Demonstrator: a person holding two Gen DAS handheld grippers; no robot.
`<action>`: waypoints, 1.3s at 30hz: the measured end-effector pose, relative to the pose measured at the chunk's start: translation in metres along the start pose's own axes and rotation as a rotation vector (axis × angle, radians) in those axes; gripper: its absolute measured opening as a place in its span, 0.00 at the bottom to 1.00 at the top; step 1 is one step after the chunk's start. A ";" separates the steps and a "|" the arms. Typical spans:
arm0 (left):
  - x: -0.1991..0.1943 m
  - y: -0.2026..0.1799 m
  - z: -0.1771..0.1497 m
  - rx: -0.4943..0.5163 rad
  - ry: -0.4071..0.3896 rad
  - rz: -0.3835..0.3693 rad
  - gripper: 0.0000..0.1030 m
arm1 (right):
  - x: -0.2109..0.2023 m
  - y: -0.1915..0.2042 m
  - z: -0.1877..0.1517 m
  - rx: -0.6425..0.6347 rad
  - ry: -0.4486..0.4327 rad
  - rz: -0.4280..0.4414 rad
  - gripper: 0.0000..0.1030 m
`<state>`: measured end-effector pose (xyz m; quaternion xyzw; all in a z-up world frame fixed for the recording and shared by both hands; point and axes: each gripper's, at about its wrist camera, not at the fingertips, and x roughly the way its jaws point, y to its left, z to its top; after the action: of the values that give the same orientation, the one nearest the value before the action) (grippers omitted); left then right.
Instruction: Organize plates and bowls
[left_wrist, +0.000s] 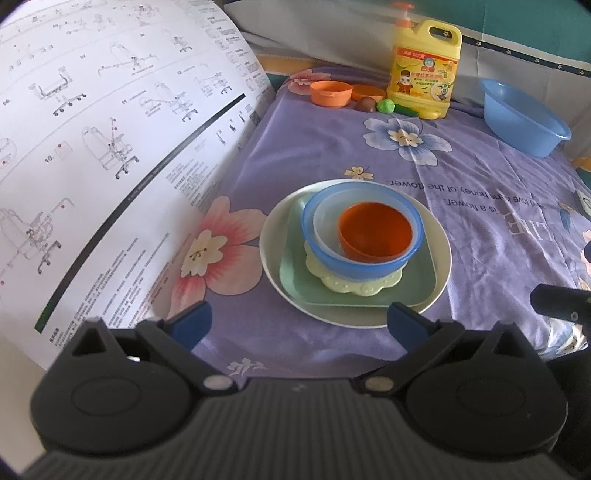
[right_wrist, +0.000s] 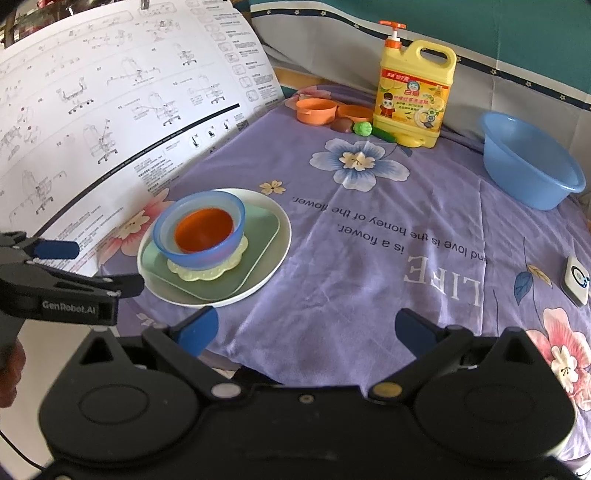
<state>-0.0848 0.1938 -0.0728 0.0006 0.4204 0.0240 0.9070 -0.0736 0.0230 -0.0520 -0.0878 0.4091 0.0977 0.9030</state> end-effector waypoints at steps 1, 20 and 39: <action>0.000 0.000 0.000 -0.002 0.000 -0.002 1.00 | 0.000 0.000 0.000 -0.001 0.001 -0.002 1.00; 0.003 0.000 0.001 0.002 0.001 -0.003 1.00 | 0.004 0.006 0.002 -0.036 0.017 -0.006 1.00; 0.002 -0.006 -0.002 0.060 -0.016 -0.001 1.00 | 0.006 0.007 0.000 -0.048 0.024 -0.009 1.00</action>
<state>-0.0850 0.1876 -0.0757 0.0279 0.4136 0.0111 0.9099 -0.0713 0.0306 -0.0575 -0.1124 0.4169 0.1023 0.8962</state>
